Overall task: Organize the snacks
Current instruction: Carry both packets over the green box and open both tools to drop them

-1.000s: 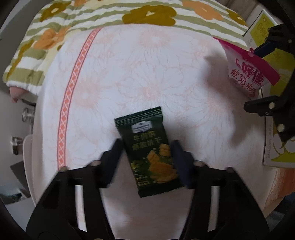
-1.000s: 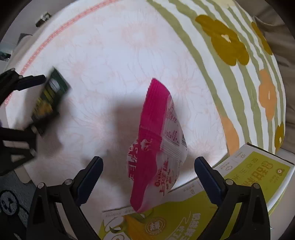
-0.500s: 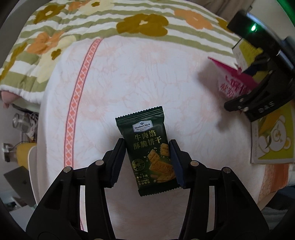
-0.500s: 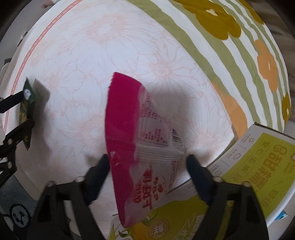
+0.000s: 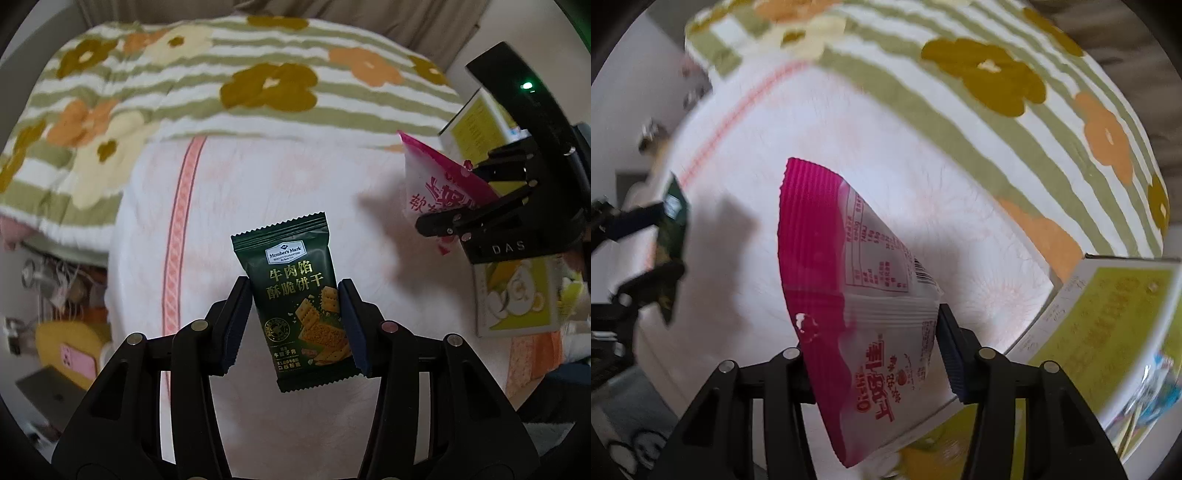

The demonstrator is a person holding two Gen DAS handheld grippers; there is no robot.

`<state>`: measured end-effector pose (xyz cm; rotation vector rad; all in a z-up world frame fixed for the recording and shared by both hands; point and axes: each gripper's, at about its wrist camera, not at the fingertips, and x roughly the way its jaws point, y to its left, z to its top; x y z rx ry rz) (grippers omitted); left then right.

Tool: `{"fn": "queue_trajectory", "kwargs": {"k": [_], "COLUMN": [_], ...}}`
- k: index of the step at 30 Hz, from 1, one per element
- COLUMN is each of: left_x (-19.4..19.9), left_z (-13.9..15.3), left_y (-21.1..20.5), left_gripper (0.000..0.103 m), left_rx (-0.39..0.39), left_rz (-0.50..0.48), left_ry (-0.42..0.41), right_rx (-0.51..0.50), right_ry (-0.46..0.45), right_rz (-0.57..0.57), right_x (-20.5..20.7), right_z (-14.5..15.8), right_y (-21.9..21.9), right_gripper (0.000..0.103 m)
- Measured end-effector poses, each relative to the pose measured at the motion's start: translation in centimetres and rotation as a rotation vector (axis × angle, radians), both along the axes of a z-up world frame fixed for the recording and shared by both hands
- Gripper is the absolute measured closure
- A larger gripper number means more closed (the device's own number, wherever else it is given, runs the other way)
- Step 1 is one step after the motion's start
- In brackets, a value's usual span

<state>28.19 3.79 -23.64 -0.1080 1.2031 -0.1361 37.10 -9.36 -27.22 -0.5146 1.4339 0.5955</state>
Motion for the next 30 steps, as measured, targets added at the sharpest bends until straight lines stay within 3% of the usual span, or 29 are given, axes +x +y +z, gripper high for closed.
{"fn": "queue_trajectory", "kwargs": {"k": [7,15,21,30], "left_x": [1.8,2.1,1.1,1.1], "left_z": [5.4,10.8,12.6,11.6], "left_y": [-1.9,-8.8,-16.1,-26.0], "left_gripper": [0.059,0.059,0.059,0.059], "left_rx": [-0.021,-0.068,-0.099,-0.099], "left_rz": [-0.121,-0.241,-0.299,-0.324], "left_ry": [-0.101,-0.194,-0.218,-0.195], "right_rx": [0.158,0.221,0.224,0.248], "right_ry": [-0.12,-0.263,-0.311,-0.345], "right_rz": [-0.184,-0.357,-0.457,-0.552], "right_x": [-1.9,-5.8,-8.6,-11.1], "right_z": [7.7,14.7,16.7,15.6], "right_y": [-3.4,-13.2,-21.7,-30.8], "right_gripper": [0.057,0.057,0.057,0.057]}}
